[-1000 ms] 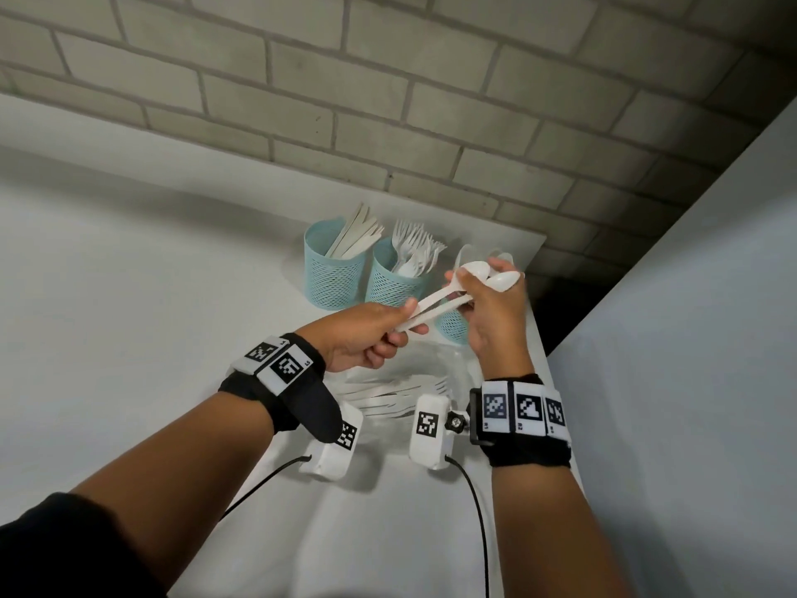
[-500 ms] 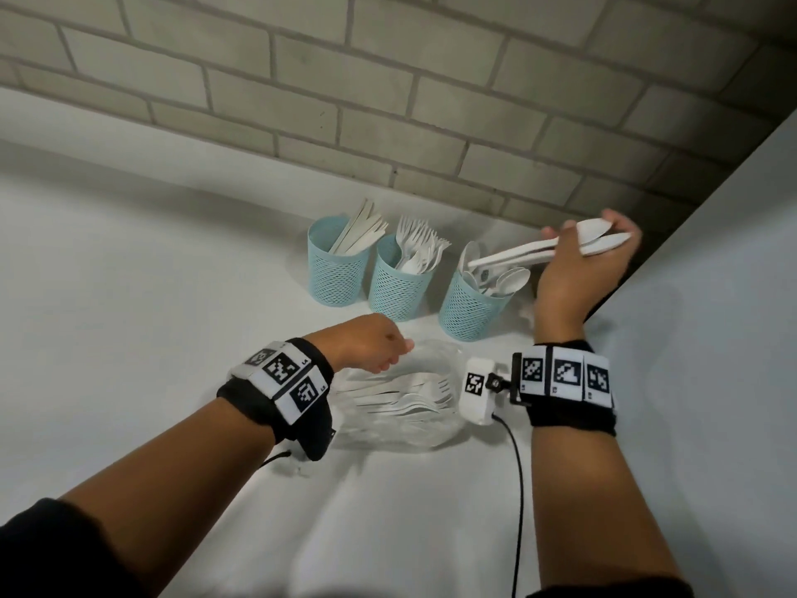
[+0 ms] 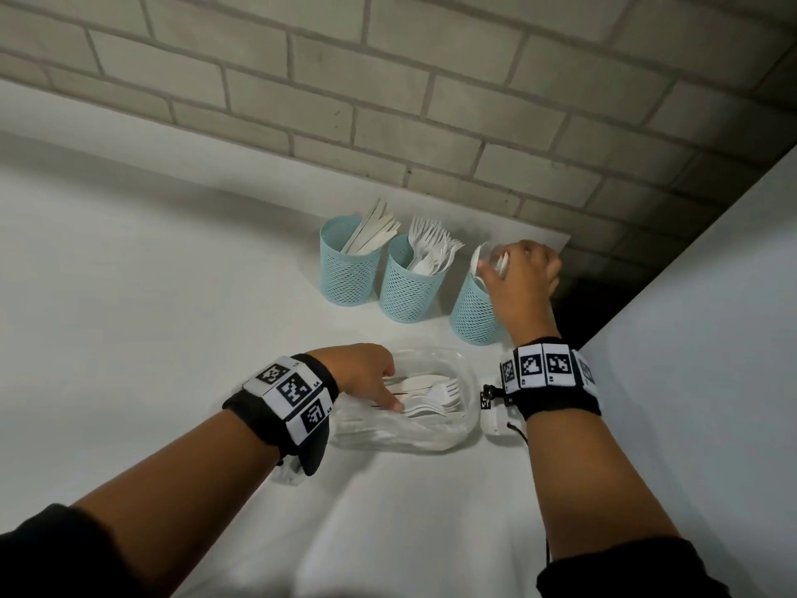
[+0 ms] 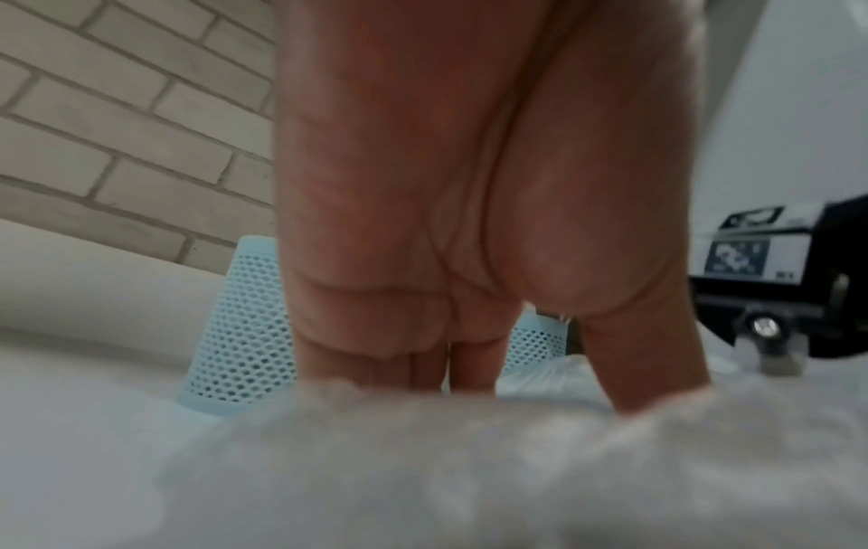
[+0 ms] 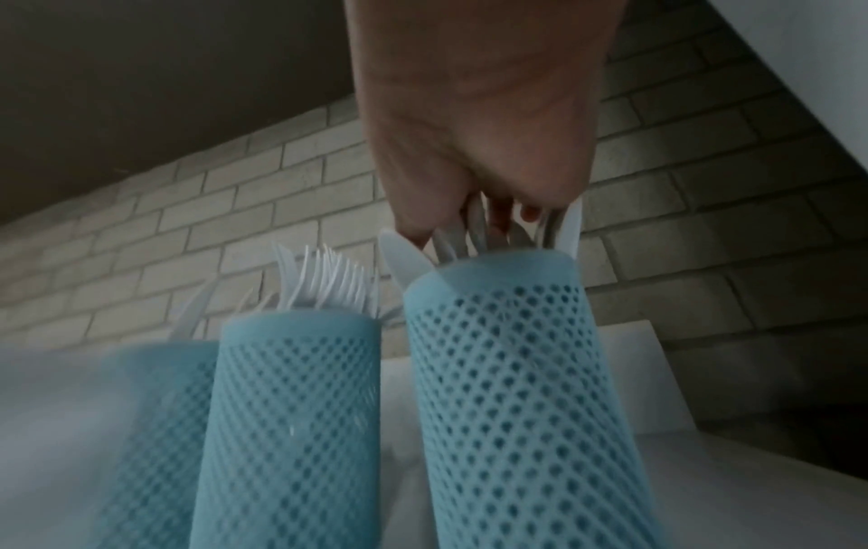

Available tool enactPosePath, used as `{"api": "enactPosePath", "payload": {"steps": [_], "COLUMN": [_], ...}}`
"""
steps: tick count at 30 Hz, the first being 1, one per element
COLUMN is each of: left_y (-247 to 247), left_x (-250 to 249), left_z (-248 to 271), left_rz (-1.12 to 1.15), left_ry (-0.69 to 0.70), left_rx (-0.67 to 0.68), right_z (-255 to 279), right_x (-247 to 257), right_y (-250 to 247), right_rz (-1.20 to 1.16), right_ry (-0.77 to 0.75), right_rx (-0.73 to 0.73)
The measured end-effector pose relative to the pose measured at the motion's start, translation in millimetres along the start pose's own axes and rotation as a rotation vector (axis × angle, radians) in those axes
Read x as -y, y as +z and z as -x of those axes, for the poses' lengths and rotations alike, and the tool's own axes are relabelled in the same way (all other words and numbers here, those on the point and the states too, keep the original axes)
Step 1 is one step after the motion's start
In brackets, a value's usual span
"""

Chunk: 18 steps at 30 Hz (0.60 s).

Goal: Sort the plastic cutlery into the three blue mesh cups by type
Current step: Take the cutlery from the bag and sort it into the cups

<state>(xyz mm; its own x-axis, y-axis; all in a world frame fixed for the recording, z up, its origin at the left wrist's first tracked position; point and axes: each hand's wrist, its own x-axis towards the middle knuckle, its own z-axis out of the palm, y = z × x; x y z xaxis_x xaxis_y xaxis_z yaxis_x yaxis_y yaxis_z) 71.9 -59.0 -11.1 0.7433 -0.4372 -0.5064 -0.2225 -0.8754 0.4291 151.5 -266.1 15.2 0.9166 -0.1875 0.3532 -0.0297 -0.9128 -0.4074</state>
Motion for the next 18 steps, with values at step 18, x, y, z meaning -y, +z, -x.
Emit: {"api": "enactPosePath", "payload": {"steps": [18], "left_y": [8.5], "left_x": [-6.6], "left_z": [-6.3], "left_rz": [-0.074], "left_ry": [0.016], "left_rx": [0.03], "right_z": [91.7], "right_x": [8.8], "right_y": [6.9], "right_rz": [-0.007], "right_ry": [0.039], "right_rx": [0.793]}}
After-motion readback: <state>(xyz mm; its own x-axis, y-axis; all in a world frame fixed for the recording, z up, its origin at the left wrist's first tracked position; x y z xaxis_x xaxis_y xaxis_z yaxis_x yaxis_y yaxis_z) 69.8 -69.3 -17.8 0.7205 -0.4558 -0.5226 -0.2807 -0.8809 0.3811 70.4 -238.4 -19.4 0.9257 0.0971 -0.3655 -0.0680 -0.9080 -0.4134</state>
